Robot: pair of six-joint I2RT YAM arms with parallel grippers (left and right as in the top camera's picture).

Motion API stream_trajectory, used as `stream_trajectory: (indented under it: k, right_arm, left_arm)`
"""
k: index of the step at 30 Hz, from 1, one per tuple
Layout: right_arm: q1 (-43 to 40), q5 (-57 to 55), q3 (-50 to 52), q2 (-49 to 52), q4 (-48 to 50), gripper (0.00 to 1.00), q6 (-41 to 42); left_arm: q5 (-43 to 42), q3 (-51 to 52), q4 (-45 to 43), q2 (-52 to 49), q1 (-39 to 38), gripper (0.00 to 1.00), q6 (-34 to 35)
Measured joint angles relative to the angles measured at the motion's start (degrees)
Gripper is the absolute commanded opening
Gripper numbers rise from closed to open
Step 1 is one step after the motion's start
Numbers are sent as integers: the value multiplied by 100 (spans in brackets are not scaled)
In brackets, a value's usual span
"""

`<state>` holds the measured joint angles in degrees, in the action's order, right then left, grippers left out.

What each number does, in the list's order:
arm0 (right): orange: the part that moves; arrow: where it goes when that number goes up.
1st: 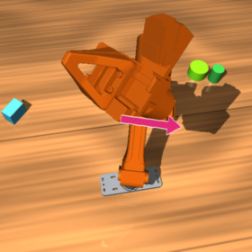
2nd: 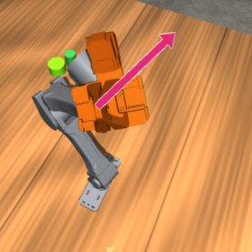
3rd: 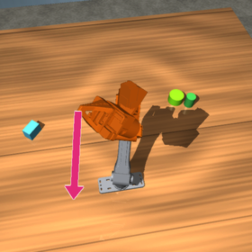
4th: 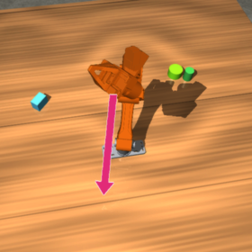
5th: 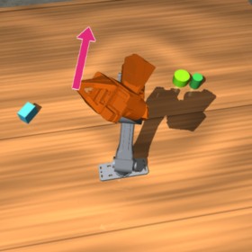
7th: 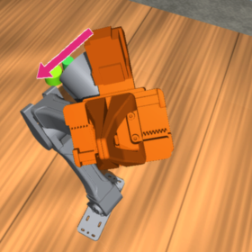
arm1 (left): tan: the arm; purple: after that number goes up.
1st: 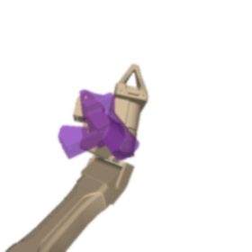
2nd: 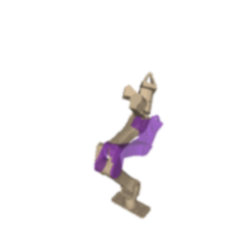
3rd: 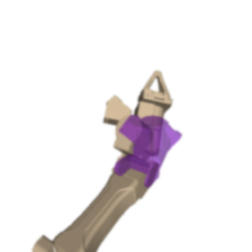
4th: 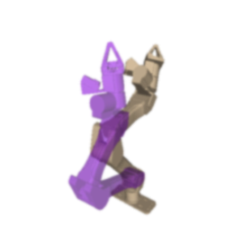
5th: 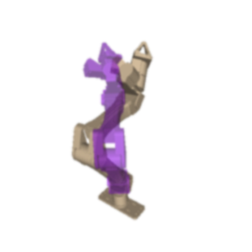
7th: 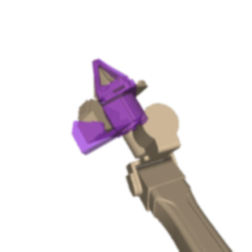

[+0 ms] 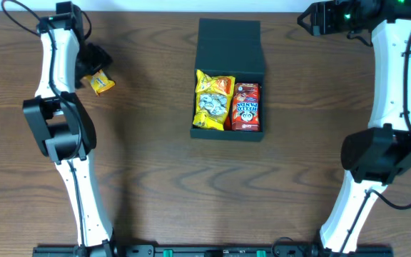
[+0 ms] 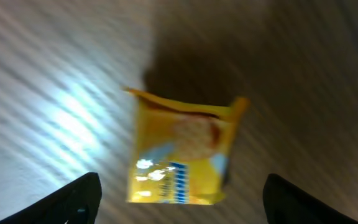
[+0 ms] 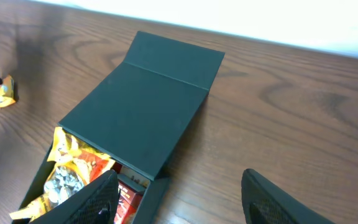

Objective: Pack container
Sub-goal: 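Close the left gripper on the yellow Julie's packet and lift, then carry the packet right toward the green box with left gripper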

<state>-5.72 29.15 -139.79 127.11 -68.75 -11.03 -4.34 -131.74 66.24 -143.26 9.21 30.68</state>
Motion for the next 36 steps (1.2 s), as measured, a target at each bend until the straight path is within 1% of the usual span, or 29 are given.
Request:
stream_trajectory:
  k: [3, 20, 28, 34, 36]
  right_arm:
    - [0, 4, 0, 0, 0, 64, 0]
    - [0, 44, 2, 0, 13, 64, 0]
    - [0, 44, 0, 0, 13, 64, 0]
    - [0, 44, 2, 0, 7, 64, 0]
    - [0, 44, 0, 0, 4, 64, 0]
  left_arm:
    - [-96, 17, -46, 0, -57, 85, 42]
    - [-151, 278, -92, -17, -63, 83, 85]
    - [-151, 280, -94, -186, -61, 77, 85]
    - [-149, 280, -142, -192, -22, 70, 87]
    - [-151, 280, -170, -195, -9, 64, 90]
